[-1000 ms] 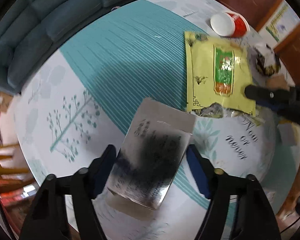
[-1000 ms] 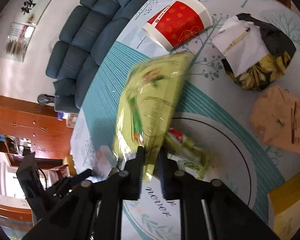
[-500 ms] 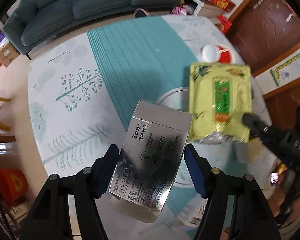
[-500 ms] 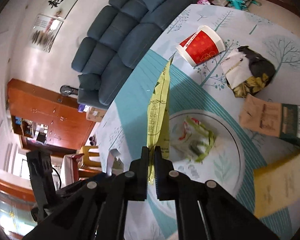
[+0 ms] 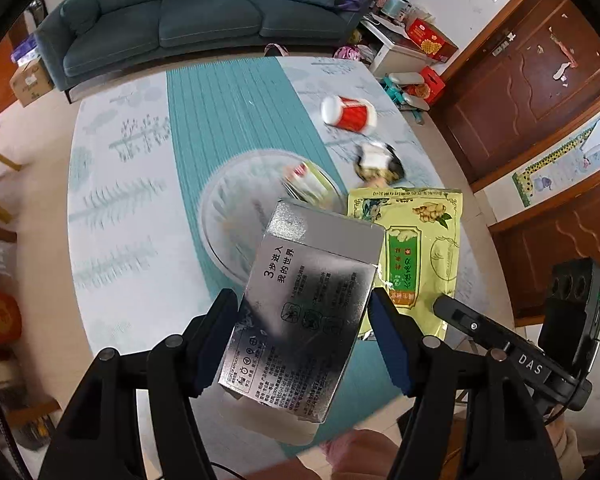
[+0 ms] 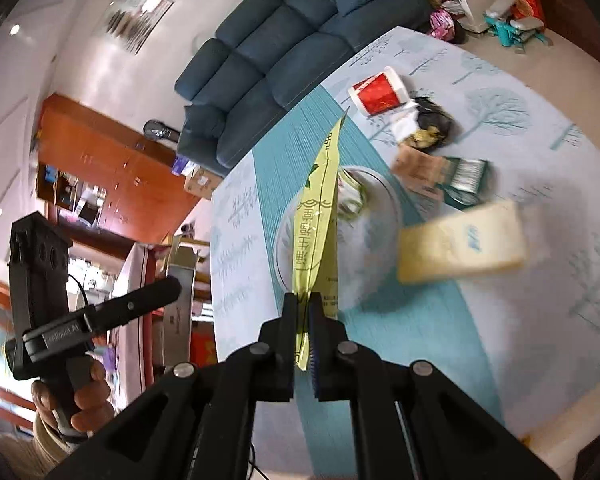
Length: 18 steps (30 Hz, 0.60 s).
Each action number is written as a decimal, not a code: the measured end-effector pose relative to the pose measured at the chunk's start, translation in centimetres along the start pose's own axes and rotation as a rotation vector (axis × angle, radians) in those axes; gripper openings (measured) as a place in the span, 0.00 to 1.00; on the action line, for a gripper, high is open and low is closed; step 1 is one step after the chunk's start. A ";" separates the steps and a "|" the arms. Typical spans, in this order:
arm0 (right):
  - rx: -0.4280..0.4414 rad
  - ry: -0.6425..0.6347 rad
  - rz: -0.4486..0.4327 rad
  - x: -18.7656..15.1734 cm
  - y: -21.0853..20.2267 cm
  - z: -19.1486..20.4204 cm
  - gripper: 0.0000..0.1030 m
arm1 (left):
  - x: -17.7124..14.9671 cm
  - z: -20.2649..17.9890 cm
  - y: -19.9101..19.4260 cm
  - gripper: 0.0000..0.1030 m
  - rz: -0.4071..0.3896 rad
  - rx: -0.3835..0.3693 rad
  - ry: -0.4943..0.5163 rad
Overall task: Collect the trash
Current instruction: 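Carry the silver box and yellow-green packet over the black bin with both grippers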
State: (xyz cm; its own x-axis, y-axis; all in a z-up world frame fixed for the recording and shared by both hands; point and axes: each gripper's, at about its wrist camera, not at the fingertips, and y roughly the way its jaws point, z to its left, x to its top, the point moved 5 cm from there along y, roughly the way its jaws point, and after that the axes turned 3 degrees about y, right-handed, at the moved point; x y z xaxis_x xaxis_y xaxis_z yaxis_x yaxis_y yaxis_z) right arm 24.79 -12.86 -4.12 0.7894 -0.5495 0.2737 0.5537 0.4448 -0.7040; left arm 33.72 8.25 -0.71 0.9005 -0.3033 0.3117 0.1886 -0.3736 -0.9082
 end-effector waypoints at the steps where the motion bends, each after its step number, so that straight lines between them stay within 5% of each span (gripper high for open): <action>1: 0.001 -0.012 0.005 -0.7 -1.0 -0.6 0.05 | -1.0 -0.8 0.0 0.63 0.001 0.002 -0.006; 18: 0.031 -0.156 0.190 -12.6 -14.4 -12.7 0.05 | -20.7 -16.3 3.8 0.63 0.045 0.100 -0.167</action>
State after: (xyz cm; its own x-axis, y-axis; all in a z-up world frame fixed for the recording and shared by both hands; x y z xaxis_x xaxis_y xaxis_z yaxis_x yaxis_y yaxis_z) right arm 3.47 -21.30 -5.79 0.9100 -0.3392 0.2383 0.3977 0.5521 -0.7328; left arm 9.43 -1.23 -6.08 0.9599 -0.1649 0.2268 0.1768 -0.2718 -0.9460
